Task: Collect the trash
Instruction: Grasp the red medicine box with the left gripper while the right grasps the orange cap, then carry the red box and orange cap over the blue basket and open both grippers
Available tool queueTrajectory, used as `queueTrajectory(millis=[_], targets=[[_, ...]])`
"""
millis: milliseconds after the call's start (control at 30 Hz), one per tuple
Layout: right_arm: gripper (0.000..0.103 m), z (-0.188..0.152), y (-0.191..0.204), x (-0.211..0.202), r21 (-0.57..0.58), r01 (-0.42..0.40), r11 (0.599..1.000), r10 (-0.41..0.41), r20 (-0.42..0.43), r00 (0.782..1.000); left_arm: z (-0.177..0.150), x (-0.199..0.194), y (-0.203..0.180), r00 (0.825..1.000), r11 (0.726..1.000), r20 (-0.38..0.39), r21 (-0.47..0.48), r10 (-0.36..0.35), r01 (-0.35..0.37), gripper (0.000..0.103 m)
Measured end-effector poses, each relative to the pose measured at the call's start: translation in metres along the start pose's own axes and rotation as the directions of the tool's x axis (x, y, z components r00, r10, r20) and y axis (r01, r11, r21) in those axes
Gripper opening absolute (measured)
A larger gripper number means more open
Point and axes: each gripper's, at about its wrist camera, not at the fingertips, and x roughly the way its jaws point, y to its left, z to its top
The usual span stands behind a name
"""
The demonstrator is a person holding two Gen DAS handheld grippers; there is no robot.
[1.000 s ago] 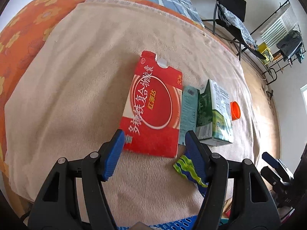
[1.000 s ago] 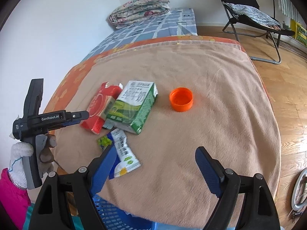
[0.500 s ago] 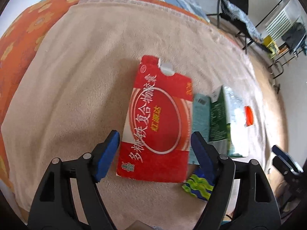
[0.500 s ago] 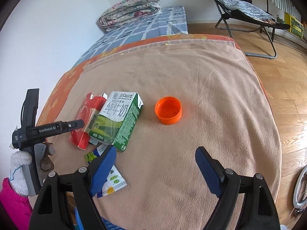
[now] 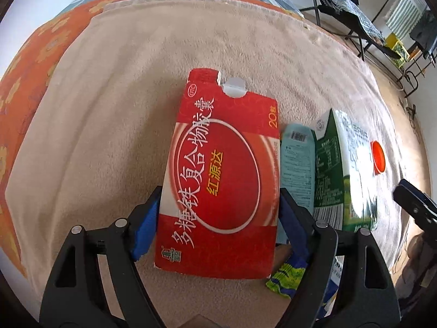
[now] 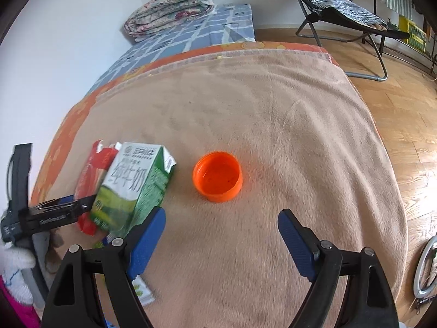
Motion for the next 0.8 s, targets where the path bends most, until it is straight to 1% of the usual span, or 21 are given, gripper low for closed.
queueTrajectory(millis=[133,167,200,333,367,433,500,600,700,800], targets=[[0.083,0.004,0.006,0.013,-0.051,0.05,0.997,-0.05,0.006,0.999,0.001,0.0,0.003,1.0,1.0,0.014,0.0,0.002,-0.002,0.082],[0.08,0.005,0.006,0.016,-0.058,0.059,0.997,-0.059,0.005,0.998,0.001,0.001,0.002,1.0,1.0,0.017,0.0,0.002,-0.002,0.082],[0.077,0.006,0.006,0.02,-0.061,0.063,0.996,-0.063,0.001,0.998,0.001,0.001,0.002,1.0,1.0,0.021,-0.001,0.002,-0.002,0.082],[0.075,0.011,0.005,0.03,-0.038,0.047,0.998,-0.047,-0.007,0.999,-0.002,-0.001,0.003,0.999,1.0,0.034,-0.002,-0.001,0.001,0.081],[0.075,0.012,0.007,0.031,-0.044,0.048,0.998,-0.048,-0.007,0.999,-0.002,-0.001,0.003,0.999,1.0,0.036,-0.003,-0.003,0.003,0.081],[0.072,0.013,0.013,0.034,-0.073,0.065,0.995,-0.065,0.001,0.998,-0.001,-0.002,0.004,0.999,1.0,0.04,-0.003,-0.009,0.009,0.081],[0.06,0.015,0.016,0.038,-0.093,0.073,0.993,-0.074,-0.003,0.997,-0.002,-0.004,0.005,0.999,1.0,0.042,-0.007,-0.017,0.017,0.081],[0.049,0.016,0.013,0.044,-0.078,0.068,0.995,-0.07,-0.019,0.997,-0.002,-0.008,0.008,0.998,0.999,0.048,-0.014,-0.032,0.033,0.08],[0.048,0.015,0.01,0.042,-0.063,0.051,0.997,-0.052,-0.01,0.999,-0.001,-0.014,0.013,0.998,0.999,0.06,-0.019,-0.034,0.035,0.08],[0.048,0.014,0.011,0.035,-0.078,0.057,0.995,-0.056,0.011,0.998,-0.001,-0.021,0.018,0.996,0.999,0.074,-0.033,-0.04,0.043,0.08]])
